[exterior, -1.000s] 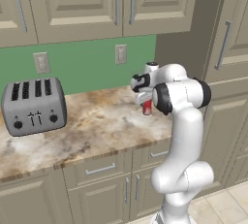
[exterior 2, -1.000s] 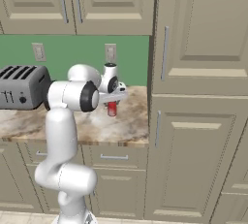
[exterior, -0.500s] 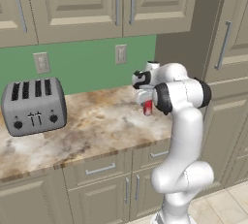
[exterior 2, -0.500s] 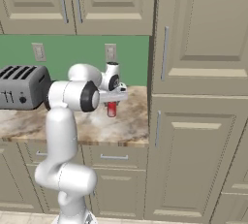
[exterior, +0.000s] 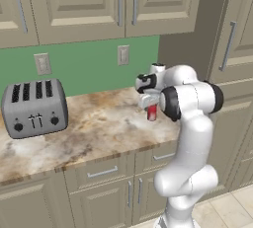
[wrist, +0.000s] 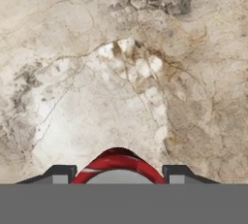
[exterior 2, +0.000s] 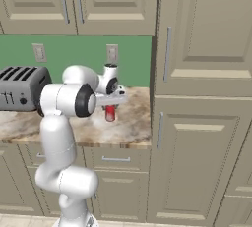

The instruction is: Four empty soda cans are scattered around the kitchen. Gather all the cans and cluster them next to the stove for recycling.

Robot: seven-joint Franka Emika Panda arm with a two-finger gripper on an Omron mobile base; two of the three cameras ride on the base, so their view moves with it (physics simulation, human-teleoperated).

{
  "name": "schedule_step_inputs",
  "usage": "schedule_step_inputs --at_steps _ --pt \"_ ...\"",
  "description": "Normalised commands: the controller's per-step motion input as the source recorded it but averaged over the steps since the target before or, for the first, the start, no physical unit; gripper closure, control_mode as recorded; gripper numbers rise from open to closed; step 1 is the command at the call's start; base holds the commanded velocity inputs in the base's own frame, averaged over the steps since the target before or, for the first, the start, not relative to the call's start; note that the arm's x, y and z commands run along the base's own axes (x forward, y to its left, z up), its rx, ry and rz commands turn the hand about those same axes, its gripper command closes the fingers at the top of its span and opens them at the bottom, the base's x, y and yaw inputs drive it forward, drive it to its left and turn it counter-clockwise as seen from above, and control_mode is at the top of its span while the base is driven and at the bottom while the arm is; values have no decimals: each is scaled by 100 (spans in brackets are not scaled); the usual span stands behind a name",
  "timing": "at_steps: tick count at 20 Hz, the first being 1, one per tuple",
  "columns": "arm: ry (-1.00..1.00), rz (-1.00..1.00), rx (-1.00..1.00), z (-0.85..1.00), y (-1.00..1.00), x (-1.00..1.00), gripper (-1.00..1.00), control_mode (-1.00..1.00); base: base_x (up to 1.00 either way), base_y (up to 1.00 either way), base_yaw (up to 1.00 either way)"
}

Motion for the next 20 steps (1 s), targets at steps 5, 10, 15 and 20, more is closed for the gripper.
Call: schedule_step_inputs --at_steps 5,10,15,20 --pt "-12 -3 0 12 11 -47 100 -100 0 0 0" --pt "-6 -3 1 23 8 -46 100 -100 0 0 0" --pt "-7 -3 0 31 6 -46 100 -100 0 0 0" --pt "-5 -4 0 30 6 -45 100 -100 0 0 0"
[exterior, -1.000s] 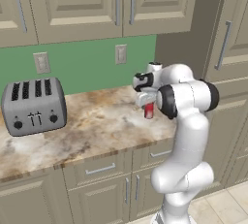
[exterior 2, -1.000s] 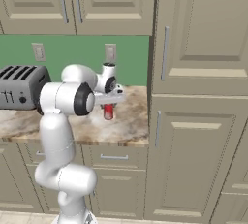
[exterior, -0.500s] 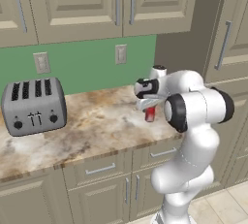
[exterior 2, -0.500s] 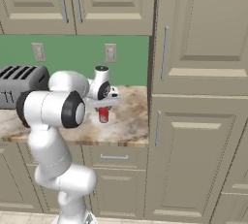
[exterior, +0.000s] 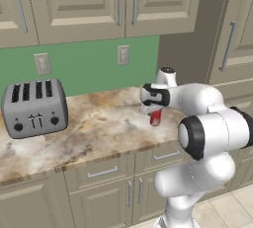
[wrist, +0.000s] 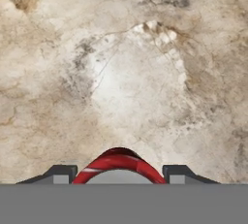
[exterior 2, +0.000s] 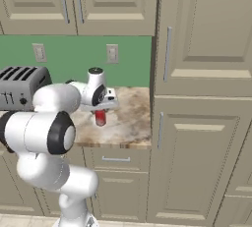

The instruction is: Four empty soda cans are scattered around the kitchen. Gather all the cans and cluster them next to the stove for recycling.

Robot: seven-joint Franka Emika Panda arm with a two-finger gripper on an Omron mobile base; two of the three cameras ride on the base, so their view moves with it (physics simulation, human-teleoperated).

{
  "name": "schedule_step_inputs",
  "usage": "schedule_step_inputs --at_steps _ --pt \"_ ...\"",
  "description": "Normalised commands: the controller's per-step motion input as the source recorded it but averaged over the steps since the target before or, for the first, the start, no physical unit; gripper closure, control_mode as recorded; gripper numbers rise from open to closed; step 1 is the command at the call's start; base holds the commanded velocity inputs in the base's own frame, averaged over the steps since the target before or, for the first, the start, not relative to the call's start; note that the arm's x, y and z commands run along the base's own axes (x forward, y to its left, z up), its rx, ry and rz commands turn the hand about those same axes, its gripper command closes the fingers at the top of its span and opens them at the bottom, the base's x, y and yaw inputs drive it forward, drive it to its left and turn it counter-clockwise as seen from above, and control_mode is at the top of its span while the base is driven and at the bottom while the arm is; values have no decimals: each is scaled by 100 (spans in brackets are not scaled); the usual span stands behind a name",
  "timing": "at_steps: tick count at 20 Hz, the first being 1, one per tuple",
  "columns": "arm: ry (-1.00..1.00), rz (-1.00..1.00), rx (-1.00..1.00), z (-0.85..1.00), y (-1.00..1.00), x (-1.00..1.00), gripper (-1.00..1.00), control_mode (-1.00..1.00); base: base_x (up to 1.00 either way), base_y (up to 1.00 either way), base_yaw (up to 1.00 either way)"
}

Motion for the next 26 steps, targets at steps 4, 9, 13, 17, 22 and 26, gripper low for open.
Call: schedule_step_inputs --at_steps 4,9,13,17,22,26 --pt "-3 -6 0 30 4 -41 100 -100 0 0 0" --pt "-1 -9 0 27 2 -41 100 -100 0 0 0" --pt "0 -9 0 25 0 -44 100 -100 0 0 0" --pt "0 -7 3 21 1 -49 100 -100 0 0 0" --pt "0 0 4 11 1 -57 100 -100 0 0 0" --pt "0 0 1 7 3 -54 100 -100 0 0 0"
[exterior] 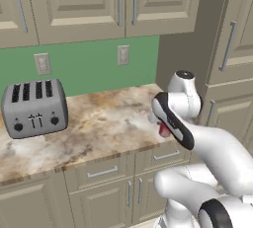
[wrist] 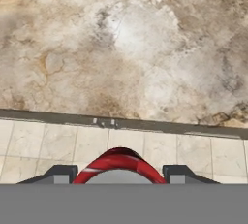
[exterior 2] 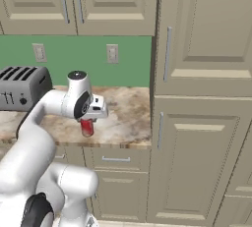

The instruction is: Four empty soda cans are scattered around the kitchen. Gather all the cans and cluster them next to the stove for recycling.

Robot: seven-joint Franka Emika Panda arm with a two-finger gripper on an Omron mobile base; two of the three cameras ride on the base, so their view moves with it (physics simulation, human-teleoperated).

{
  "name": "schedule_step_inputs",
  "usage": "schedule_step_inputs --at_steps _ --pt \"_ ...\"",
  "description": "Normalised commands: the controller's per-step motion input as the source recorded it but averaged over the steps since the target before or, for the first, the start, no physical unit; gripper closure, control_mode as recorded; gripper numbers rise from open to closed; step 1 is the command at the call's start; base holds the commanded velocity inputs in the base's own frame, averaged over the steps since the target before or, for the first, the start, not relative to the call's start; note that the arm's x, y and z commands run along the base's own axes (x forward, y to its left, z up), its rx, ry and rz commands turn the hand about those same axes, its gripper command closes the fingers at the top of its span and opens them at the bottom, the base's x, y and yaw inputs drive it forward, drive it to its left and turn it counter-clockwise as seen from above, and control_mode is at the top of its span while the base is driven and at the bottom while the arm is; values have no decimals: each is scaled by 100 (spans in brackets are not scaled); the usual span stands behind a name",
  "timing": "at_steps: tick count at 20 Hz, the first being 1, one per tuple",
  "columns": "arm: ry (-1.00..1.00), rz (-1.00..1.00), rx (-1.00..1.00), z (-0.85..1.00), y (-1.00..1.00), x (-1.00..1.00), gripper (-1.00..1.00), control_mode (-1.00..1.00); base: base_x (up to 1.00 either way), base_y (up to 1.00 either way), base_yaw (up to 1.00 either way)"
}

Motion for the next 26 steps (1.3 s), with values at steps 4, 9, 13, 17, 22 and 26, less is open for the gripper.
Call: schedule_step_inputs --at_steps 4,9,13,17,22,26 --pt "-2 0 0 10 4 -53 100 -100 0 0 0" --pt "0 -1 0 11 4 -49 100 -100 0 0 0" --pt "0 -2 0 6 3 -34 100 -100 0 0 0" --pt "1 -1 -1 1 4 -5 100 -100 0 0 0" --pt "0 0 -1 0 0 0 100 -100 0 0 0" --pt "0 0 0 0 0 0 100 -100 0 0 0"
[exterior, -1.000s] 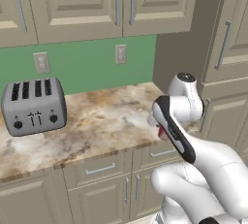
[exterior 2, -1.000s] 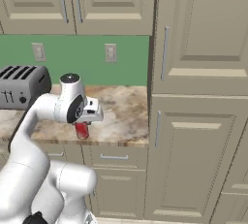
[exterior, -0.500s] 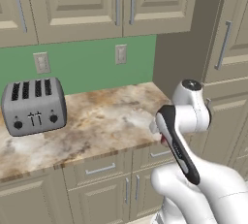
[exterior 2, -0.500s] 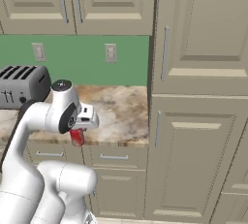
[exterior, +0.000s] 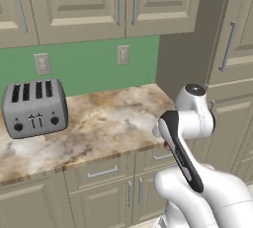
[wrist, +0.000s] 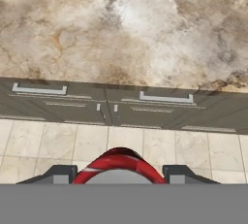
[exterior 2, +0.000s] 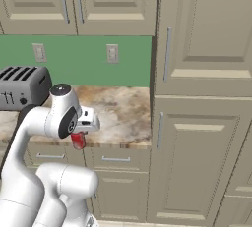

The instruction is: Four empty soda cans are scattered around the kitchen. Gather all the cans and cluster them next to the stove for recycling.

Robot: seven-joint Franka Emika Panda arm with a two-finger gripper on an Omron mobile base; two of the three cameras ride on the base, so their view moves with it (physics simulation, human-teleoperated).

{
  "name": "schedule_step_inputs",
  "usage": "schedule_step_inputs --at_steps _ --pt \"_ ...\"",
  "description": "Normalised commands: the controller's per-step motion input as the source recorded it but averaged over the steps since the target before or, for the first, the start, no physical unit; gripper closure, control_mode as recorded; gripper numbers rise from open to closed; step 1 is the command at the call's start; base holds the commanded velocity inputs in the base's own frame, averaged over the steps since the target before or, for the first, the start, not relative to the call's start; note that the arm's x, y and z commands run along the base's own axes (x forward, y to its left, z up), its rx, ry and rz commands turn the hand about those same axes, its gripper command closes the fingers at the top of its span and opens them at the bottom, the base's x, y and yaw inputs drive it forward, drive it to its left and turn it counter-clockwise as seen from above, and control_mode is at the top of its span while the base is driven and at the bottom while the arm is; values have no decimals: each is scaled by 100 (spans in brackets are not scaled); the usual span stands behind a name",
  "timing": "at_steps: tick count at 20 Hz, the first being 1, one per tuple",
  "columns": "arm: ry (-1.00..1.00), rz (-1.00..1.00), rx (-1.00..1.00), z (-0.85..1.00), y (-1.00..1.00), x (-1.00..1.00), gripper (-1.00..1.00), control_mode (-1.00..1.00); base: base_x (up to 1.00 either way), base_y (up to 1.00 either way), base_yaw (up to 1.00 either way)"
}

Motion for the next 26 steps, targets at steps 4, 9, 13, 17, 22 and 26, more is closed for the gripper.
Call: schedule_step_inputs --at_steps 4,9,13,17,22,26 --pt "0 0 0 0 0 0 100 -100 0 0 0" --pt "-3 1 0 0 0 -3 100 -100 0 0 0" --pt "0 0 0 0 0 0 100 100 -35 1 7" --pt "0 0 0 0 0 0 100 100 -60 0 14" --pt "0 0 0 0 0 0 100 100 -32 11 56" --pt "0 0 0 0 0 0 100 100 -1 14 96"
